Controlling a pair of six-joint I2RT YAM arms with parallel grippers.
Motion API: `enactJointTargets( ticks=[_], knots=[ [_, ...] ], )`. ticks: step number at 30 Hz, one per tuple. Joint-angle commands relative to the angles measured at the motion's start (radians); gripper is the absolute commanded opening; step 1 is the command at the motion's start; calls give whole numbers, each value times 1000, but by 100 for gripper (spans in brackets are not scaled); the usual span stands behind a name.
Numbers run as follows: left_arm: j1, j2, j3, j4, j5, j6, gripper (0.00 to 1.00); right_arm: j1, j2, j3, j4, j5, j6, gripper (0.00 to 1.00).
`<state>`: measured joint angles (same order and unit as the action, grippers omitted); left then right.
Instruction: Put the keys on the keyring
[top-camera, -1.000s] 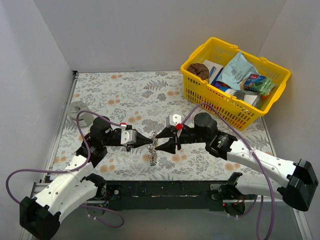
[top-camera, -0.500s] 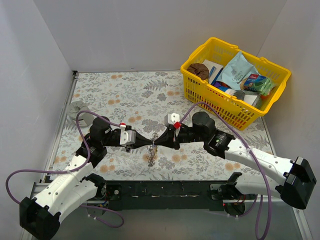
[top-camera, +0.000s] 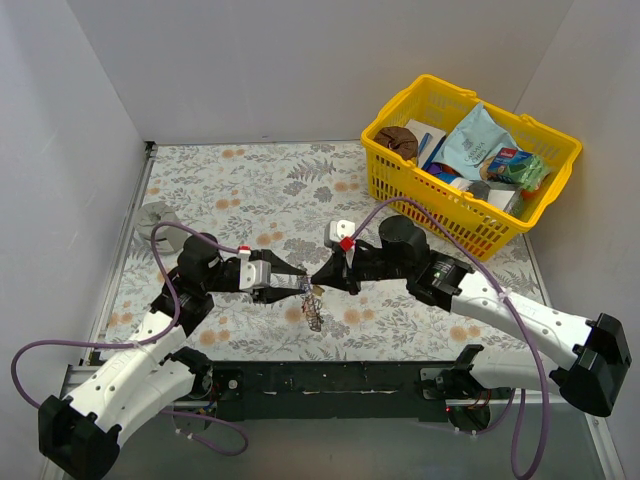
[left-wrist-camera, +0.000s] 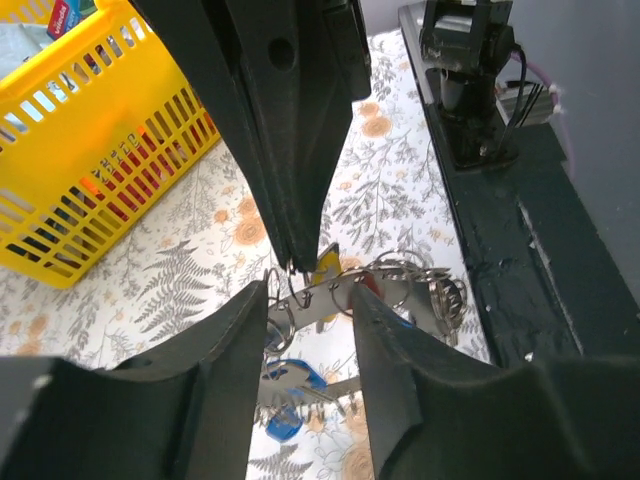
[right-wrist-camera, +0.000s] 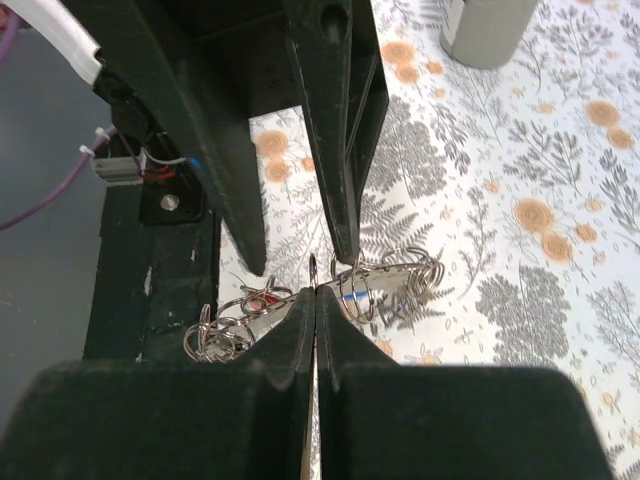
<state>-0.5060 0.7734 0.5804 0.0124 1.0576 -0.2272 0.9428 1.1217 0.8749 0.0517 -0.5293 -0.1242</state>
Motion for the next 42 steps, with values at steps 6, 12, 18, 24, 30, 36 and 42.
enactJointTargets(
  ticks=[6, 12, 18, 24, 30, 36, 42],
  knots=[
    [-3, 85, 153, -230, -50, 120, 47, 1, 49, 176, -291, 60, -169, 1],
    [-8, 188, 231, -267, -4, 75, 36, 1, 147, 300, -480, 52, -253, 1],
    [-23, 236, 269, -287, -1, 55, 31, 1, 141, 288, -455, 64, -249, 1],
    [-45, 257, 274, -296, -4, 45, 27, 1, 98, 240, -375, 68, -207, 1],
    [-84, 268, 259, -263, -25, 23, 26, 1, 73, 210, -323, 68, -186, 1],
    [-98, 259, 226, -194, -70, -18, 18, 1, 67, 207, -317, 57, -180, 1],
    [-101, 261, 217, -180, -126, -37, 22, 1, 49, 194, -308, 60, -175, 1]
  ],
)
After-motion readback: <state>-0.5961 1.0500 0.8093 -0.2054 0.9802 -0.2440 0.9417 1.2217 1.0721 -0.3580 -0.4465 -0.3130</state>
